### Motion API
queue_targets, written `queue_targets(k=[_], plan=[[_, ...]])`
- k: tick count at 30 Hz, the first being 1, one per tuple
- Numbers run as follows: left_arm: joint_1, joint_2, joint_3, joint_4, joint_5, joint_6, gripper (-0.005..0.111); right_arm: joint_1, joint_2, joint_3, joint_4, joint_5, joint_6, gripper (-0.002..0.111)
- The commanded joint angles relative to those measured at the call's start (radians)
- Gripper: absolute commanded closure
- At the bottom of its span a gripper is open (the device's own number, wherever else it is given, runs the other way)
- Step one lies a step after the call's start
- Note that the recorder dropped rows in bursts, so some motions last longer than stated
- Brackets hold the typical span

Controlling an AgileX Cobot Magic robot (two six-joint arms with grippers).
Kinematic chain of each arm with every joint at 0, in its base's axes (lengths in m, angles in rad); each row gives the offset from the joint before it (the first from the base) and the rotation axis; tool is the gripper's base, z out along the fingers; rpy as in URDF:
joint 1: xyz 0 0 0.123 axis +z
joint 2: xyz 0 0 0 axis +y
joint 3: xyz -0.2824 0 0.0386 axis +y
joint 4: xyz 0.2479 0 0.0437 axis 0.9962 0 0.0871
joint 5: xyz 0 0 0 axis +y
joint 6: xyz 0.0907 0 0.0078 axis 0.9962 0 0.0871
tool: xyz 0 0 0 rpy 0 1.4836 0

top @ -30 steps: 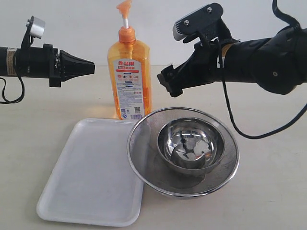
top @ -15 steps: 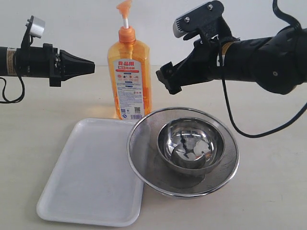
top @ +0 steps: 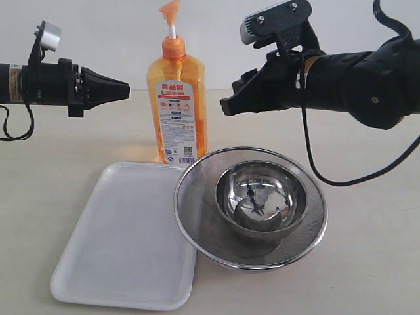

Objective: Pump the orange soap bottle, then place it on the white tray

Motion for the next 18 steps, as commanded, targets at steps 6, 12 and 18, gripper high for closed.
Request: queue_targets(k=[6,12,18], plan=[[-0.004,0.000,-0.003,-0.015,-0.007,0.007,0.102,-0.053,0.001,-0.007,0.023,0.032,-0.081,0.108],[-0.004,0.000,-0.003,-0.015,-0.007,0.007,0.102,-0.222,0.001,-0.007,-0.034,0.033,-0.033,0.108],[-0.004,0.000,-0.003,-0.018,-0.007,0.022,0.102,-0.272,0.011,-0.023,-0.224,0.021,-0.019,0.108]])
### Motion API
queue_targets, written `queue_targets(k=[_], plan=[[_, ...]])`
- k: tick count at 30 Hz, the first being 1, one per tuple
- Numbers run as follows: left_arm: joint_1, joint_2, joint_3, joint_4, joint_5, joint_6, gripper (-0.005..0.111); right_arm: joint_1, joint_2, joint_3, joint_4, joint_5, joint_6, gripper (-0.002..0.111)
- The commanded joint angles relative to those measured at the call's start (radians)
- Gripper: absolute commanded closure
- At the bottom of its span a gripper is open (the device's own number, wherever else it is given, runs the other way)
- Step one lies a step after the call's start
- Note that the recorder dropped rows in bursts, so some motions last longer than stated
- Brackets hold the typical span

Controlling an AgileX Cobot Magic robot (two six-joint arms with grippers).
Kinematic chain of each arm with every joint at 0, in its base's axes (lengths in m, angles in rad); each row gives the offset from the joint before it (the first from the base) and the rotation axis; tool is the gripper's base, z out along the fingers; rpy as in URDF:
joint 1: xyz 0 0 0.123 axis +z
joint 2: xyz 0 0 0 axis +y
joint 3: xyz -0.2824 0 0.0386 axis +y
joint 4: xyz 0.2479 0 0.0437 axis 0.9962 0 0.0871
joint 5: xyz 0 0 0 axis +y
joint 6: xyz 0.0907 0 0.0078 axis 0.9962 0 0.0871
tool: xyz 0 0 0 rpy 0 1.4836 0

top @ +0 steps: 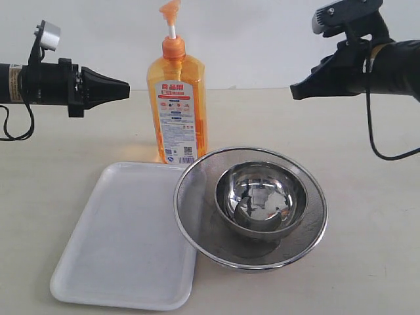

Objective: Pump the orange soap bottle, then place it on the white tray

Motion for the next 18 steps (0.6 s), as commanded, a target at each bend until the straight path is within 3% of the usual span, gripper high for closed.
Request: queue_targets(k=[1,5,9,18], plan=[[-0.004,0.000,-0.003,-0.015,-0.007,0.014,0.102,-0.016,0.017,-0.021,-0.161,-0.028,0.044,0.108],[-0.004,0.000,-0.003,-0.015,-0.007,0.014,0.102,-0.016,0.078,-0.045,-0.514,-0.161,0.329,0.108],[-0.004,0.000,-0.003,-0.015,-0.007,0.014,0.102,-0.055,0.168,-0.133,-0.993,-0.531,0.773,0.108],[-0.004,0.000,-0.003,-0.015,-0.007,0.014,0.102,-0.205,0.407,-0.477,-1.330,-1.097,1.157,0.108]])
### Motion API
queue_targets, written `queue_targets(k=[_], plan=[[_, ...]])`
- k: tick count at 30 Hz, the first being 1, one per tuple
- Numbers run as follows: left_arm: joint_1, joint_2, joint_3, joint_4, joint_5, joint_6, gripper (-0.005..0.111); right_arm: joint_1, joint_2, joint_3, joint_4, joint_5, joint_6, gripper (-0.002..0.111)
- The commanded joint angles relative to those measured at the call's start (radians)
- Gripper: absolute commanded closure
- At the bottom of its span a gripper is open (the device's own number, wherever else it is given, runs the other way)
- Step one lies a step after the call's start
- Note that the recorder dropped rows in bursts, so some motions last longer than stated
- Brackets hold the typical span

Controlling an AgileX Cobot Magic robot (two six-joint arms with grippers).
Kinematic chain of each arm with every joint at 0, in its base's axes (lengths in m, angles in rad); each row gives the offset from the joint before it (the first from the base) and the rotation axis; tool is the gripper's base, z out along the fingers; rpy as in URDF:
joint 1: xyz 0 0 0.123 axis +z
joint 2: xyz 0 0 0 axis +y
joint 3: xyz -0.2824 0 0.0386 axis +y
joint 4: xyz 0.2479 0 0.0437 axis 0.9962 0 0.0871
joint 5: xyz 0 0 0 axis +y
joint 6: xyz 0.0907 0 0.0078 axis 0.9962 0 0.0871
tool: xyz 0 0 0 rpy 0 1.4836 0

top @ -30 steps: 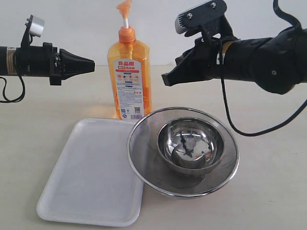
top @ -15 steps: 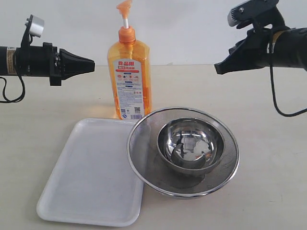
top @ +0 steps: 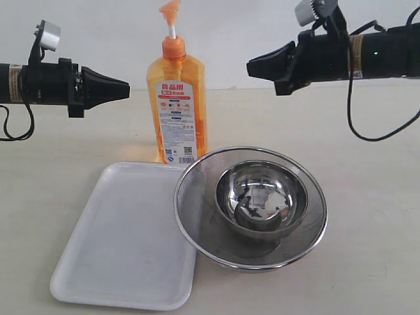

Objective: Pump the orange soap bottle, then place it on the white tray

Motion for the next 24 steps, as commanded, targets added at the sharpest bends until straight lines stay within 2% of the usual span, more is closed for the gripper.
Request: queue_targets(k=[1,6,14,19,21,24], plan=[[-0.004,0.000,-0.003,-0.013,-0.007,0.005,0.102,-0.057,0.130,-0.177,-0.162,-0.231,0.197,0.108],[-0.004,0.000,-0.003,-0.015,-0.007,0.008,0.102,-0.029,0.265,-0.286,-0.197,-0.231,0.334,0.108],[-0.004,0.000,-0.003,-0.008,-0.007,0.013,0.102,0.093,0.300,-0.292,-0.108,-0.231,0.259,0.108],[-0.004,0.000,-0.003,-0.006,-0.007,0.013,0.102,0.157,0.300,-0.292,-0.117,-0.093,0.304,0.106],[-0.004,0.000,-0.003,0.001,-0.007,0.013,0.102,0.159,0.300,-0.292,-0.119,-0.086,0.311,0.096],[-0.004,0.000,-0.003,0.024,-0.007,0.013,0.102,0.155,0.298,-0.292,-0.121,-0.082,0.390,0.070]])
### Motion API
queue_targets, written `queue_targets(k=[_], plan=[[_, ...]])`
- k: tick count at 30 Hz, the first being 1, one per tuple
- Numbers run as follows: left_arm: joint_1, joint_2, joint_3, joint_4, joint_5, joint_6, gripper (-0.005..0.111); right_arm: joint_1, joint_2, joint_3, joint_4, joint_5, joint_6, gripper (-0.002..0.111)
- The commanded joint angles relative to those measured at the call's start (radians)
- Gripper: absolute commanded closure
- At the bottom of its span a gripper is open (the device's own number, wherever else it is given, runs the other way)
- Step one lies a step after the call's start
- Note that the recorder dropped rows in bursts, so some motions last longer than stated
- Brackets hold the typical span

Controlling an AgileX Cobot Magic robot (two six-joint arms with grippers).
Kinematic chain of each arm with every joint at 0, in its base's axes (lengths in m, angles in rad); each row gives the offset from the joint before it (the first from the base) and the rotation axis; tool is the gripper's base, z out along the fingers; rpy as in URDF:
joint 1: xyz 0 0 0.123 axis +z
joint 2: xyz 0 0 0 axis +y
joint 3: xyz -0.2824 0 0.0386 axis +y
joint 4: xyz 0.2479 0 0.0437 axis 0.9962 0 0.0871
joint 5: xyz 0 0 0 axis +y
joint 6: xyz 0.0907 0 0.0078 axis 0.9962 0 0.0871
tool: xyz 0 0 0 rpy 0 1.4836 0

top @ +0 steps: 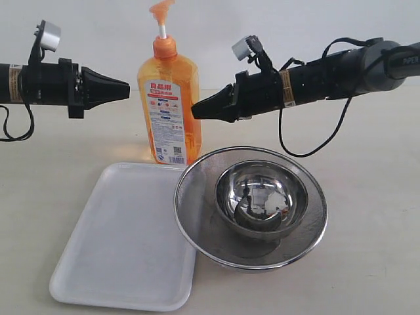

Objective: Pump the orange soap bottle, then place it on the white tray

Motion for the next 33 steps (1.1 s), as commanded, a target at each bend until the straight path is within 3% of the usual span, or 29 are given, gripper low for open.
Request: queue_targets(k=[1,3,5,16,26,33], plan=[[-0.004,0.000,-0.003,0.025,-0.007,0.005,0.102,-0.004,-0.011,-0.005,-0.014,0.026,0.086,0.056],[-0.004,0.000,-0.003,0.025,-0.007,0.005,0.102,-0.004,-0.012,-0.005,-0.019,0.048,0.097,0.040],[-0.004,0.000,-0.003,0.025,-0.007,0.005,0.102,-0.004,-0.012,-0.005,-0.012,0.069,0.114,0.031],[-0.013,0.000,-0.003,-0.023,-0.001,0.042,0.102,0.000,-0.041,-0.006,-0.020,0.217,0.105,0.005],[-0.074,0.000,-0.005,-0.023,0.109,0.083,0.102,0.038,-0.041,-0.006,-0.013,0.189,-0.001,0.003],[-0.085,0.000,-0.005,-0.023,0.113,0.094,0.102,0.048,-0.041,-0.006,0.024,0.234,-0.059,0.003]])
